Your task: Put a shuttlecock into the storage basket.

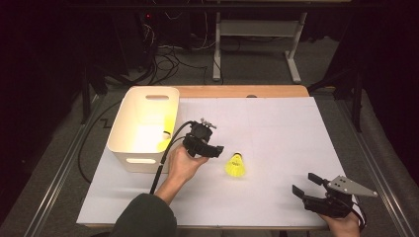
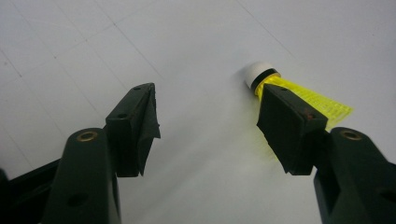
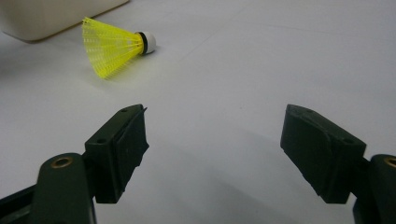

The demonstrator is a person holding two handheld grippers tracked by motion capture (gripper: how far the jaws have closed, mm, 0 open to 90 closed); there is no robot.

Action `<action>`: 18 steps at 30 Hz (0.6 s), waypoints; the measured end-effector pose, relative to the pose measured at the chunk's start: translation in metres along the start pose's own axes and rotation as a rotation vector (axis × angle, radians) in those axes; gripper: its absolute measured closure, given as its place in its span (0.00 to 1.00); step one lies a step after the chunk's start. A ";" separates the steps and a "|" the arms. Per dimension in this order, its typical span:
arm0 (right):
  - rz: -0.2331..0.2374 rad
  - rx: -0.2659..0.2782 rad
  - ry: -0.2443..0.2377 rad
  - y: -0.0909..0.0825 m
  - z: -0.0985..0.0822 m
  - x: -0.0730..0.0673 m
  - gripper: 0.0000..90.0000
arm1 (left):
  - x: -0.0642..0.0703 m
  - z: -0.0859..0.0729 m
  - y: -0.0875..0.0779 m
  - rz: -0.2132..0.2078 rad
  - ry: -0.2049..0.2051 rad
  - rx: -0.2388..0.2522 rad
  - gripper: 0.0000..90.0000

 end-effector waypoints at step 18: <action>-0.004 -0.004 0.007 0.001 0.000 0.001 0.26 | 0.003 -0.023 0.004 -0.001 0.030 -0.018 0.44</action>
Point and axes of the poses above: each handheld gripper's, and its own axes: y roughly forward along the jaws, z roughly out of its top, x roughly to its right, the point moved 4 cm from there along y, roughly forward along the jaws, and after that the axes turned 8 degrees about -x, right-handed, at the moved point
